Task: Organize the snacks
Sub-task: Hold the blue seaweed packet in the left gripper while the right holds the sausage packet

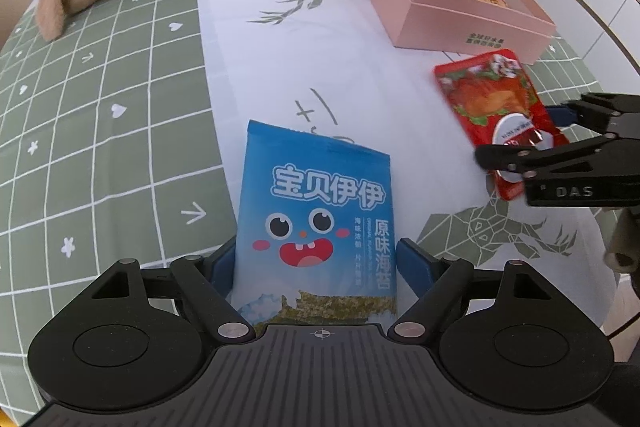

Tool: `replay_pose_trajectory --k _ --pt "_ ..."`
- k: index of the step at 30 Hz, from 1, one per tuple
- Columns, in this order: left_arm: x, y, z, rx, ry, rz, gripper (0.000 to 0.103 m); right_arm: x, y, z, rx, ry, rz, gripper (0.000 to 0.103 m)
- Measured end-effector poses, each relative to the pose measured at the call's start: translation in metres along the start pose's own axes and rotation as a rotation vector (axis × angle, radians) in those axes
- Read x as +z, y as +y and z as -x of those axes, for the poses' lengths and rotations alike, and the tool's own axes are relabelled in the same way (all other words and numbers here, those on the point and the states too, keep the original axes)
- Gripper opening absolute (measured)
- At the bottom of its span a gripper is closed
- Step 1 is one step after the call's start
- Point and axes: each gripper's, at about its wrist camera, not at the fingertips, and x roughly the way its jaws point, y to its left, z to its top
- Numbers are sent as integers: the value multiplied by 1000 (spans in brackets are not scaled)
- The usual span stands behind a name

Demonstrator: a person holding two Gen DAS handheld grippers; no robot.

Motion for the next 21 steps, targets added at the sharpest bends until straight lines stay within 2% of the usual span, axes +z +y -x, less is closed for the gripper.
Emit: replay_pose_trajectory --k 1,2,3,4,6,9,11,14,17,19,21 --pt "-1 0 0 -1 -1 3 85 -1 -3 3 3 -3 -11 73" --pt "-1 0 0 -1 -1 6 85 -2 -7 7 16 -9 -33 67" --pt "-1 0 0 -2 -2 8 85 -2 -12 10 24 -4 -62 49" --pt "-1 0 1 -3 -2 11 85 -1 -18 12 37 2 -90 42" --pt "0 1 1 -6 0 18 85 -1 -31 16 66 15 -144 38" --pt "0 2 1 -8 -2 24 85 -5 -36 19 26 11 -139 38" --pt "0 1 1 -5 -1 23 85 -7 -39 22 39 8 -152 38" --pt "0 1 1 -3 0 26 85 -8 -38 21 28 -4 -166 43" --pt "-1 2 2 -5 0 36 85 -7 -30 19 -56 -33 -152 56" --pt "-1 2 3 -6 -2 41 85 -8 -18 21 -134 -72 -102 57" --pt "-2 3 3 -9 -5 44 85 -8 -11 23 -161 -102 -66 61"
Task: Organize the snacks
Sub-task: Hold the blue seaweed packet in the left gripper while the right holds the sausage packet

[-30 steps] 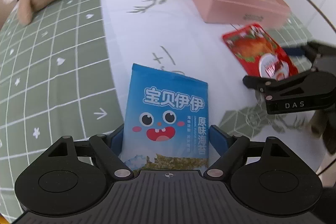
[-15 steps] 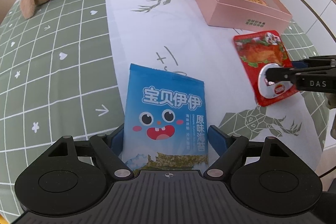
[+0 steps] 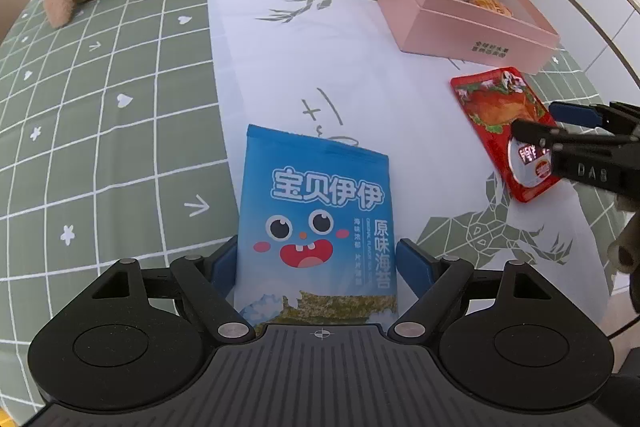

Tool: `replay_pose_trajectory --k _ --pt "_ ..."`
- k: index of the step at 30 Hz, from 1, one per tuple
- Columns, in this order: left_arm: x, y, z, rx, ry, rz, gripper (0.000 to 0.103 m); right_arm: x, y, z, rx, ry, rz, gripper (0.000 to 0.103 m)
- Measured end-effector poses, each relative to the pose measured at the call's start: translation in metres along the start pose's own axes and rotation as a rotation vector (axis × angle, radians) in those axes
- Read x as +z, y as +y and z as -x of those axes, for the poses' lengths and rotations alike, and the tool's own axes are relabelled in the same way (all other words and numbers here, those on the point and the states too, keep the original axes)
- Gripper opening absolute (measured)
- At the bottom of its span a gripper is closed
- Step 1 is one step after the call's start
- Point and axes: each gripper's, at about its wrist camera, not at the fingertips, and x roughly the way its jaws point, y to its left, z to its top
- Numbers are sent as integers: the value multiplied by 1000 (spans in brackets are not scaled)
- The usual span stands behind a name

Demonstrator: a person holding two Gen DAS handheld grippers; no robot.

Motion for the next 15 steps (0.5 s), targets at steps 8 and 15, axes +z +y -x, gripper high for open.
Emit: replay_pose_trajectory --k 8,15 --pt "0 1 1 -2 -5 1 86 -10 -3 -8 63 -8 -29 72" --pt "0 -1 2 2 -8 -3 86 -17 -5 -18 127 24 -90 86"
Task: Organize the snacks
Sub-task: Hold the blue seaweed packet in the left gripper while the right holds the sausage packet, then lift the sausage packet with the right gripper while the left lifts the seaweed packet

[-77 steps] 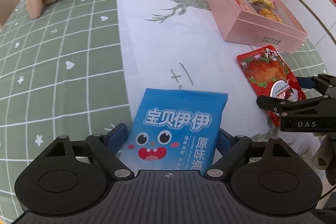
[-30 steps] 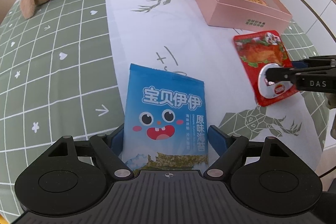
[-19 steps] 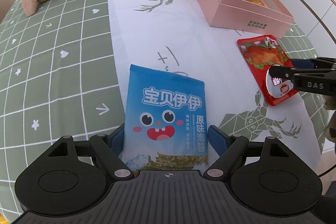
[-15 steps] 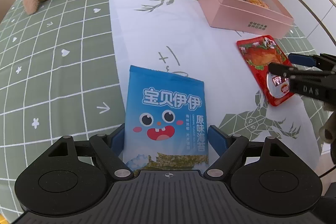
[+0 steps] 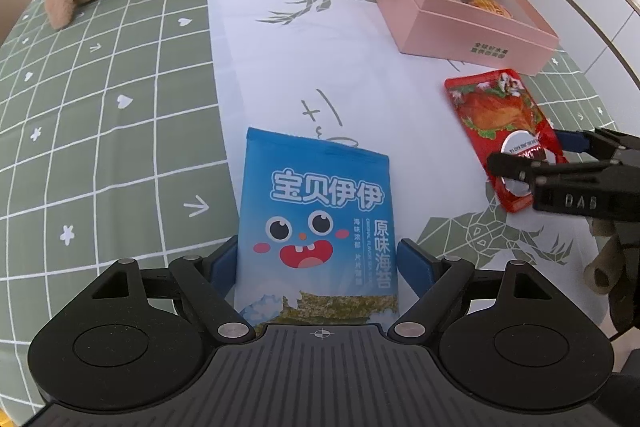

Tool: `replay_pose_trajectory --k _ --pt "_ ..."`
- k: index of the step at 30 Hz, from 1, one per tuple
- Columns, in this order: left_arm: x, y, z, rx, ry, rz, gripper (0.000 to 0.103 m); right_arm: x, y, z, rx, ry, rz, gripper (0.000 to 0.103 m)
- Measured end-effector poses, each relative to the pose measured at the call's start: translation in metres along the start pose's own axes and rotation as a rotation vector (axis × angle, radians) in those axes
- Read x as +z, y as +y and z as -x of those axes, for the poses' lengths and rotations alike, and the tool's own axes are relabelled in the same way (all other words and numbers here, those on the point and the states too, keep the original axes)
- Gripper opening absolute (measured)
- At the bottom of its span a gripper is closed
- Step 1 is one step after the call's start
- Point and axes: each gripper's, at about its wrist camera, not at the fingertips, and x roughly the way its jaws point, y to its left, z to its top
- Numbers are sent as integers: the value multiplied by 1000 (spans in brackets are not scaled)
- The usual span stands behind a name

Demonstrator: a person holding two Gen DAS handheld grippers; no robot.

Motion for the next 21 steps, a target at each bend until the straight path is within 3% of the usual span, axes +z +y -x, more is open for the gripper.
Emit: replay_pose_trajectory --k 5,7,8,9,11,15,18,21 --pt "-1 0 0 3 -2 1 86 -5 15 -3 -25 -3 50 91" --pt "-1 0 0 1 0 4 86 1 15 -3 -10 25 69 86" --pt "-1 1 1 0 1 2 86 4 16 -1 -1 39 90 76" --pt "-1 1 1 -1 2 1 86 7 17 3 -23 29 114 56" --pt "-1 1 1 -2 0 5 86 13 20 12 -34 25 175 45" --pt "-1 3 1 -6 -3 9 86 19 18 28 -2 16 163 31" --pt "-1 4 2 -13 -6 17 86 27 22 48 89 -20 128 18" --pt "-2 6 2 -20 -9 25 86 32 38 52 160 -18 123 18"
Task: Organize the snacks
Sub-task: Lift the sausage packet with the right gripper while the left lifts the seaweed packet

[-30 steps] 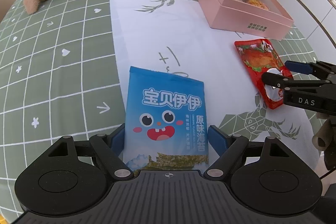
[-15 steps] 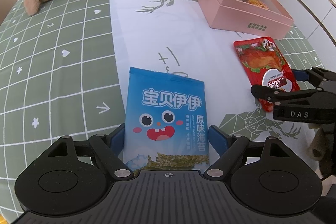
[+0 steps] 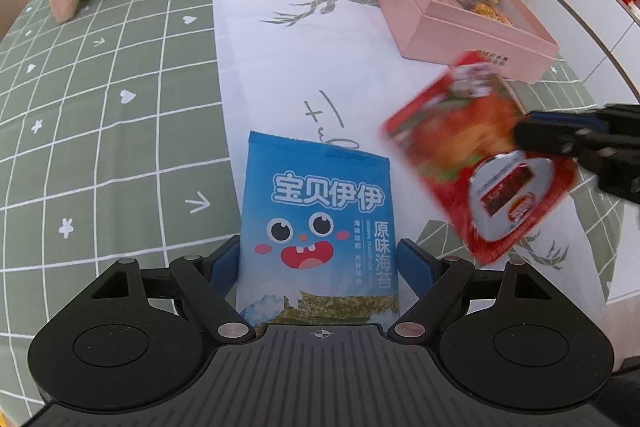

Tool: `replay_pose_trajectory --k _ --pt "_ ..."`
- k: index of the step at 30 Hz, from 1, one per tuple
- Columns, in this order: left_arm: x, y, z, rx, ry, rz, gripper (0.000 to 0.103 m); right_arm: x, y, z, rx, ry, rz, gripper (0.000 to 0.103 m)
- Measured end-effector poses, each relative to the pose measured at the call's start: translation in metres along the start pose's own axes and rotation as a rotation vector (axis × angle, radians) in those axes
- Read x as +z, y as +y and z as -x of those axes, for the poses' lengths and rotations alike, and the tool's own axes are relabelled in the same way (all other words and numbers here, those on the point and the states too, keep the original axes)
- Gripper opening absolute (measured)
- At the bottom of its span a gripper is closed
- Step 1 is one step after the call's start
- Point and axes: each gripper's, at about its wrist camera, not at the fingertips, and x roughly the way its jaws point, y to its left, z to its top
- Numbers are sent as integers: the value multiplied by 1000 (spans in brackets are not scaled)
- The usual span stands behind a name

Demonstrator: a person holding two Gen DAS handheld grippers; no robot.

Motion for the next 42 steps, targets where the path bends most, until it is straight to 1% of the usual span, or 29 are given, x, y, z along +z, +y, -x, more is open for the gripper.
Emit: replay_pose_trajectory --k 1,2,4,5,6,7,9,10,11,12,13,14,16,18,19,22,24,25,28,29,30,33,35,37,38,39,40,42 --pt "0 1 0 -1 0 5 85 1 4 -6 6 7 1 18" --pt "0 2 1 -3 1 11 85 1 7 -14 7 18 6 21" --pt "0 4 2 -8 3 25 85 1 10 -37 12 67 -8 24" --pt "0 6 2 -10 3 30 84 1 8 -48 16 87 -27 32" --pt "0 6 3 -8 3 29 83 1 7 -51 26 71 -51 36" --pt "-1 6 3 -9 3 29 83 2 4 -53 42 78 -75 38" --pt "-2 6 3 -11 -1 28 83 6 -1 -57 99 112 -116 43" --pt "-2 6 4 -10 -1 26 82 4 -2 -60 132 128 -125 44" --pt "-2 7 4 -8 -2 25 82 2 -2 -61 136 139 -124 44" --pt "-2 8 5 -7 -4 27 79 -1 0 -63 135 137 -116 46" --pt "-3 9 6 -3 -7 29 72 -4 1 -62 138 130 -109 46" --pt "-3 12 7 0 -11 36 69 -6 2 -61 138 129 -107 46" --pt "-2 19 9 -10 -14 65 58 -7 2 -59 136 128 -109 43" --pt "-1 26 11 -26 -15 97 53 -5 4 -54 131 122 -93 32" --pt "0 29 12 -23 -17 104 50 -4 5 -52 131 122 -81 30" --pt "4 32 13 -5 -23 107 44 0 2 -44 119 125 -68 25" --pt "6 33 10 -16 -17 116 44 4 1 -35 161 119 -99 19" --pt "7 33 8 -24 -15 122 44 7 2 -30 191 110 -108 17" --pt "9 35 7 -37 -17 134 44 11 11 -19 279 95 -110 17" --pt "8 36 7 -39 -17 137 43 11 16 -19 293 98 -105 20" --pt "8 36 7 -42 -18 137 42 9 20 -20 296 97 -95 25" --pt "8 38 7 -44 -21 137 41 6 24 -36 278 121 -105 33" --pt "8 38 7 -44 -23 136 41 3 21 -52 281 163 -147 34" --pt "9 38 7 -28 -27 121 37 -2 18 -67 277 214 -205 31" --pt "10 38 8 -16 -34 111 34 -3 17 -69 275 220 -222 29" --pt "12 39 9 -1 -41 103 27 -4 15 -68 280 215 -231 26" --pt "14 38 12 20 -46 94 24 -3 11 -64 278 204 -237 25" --pt "18 34 23 40 -69 68 25 0 3 -53 241 174 -223 23"
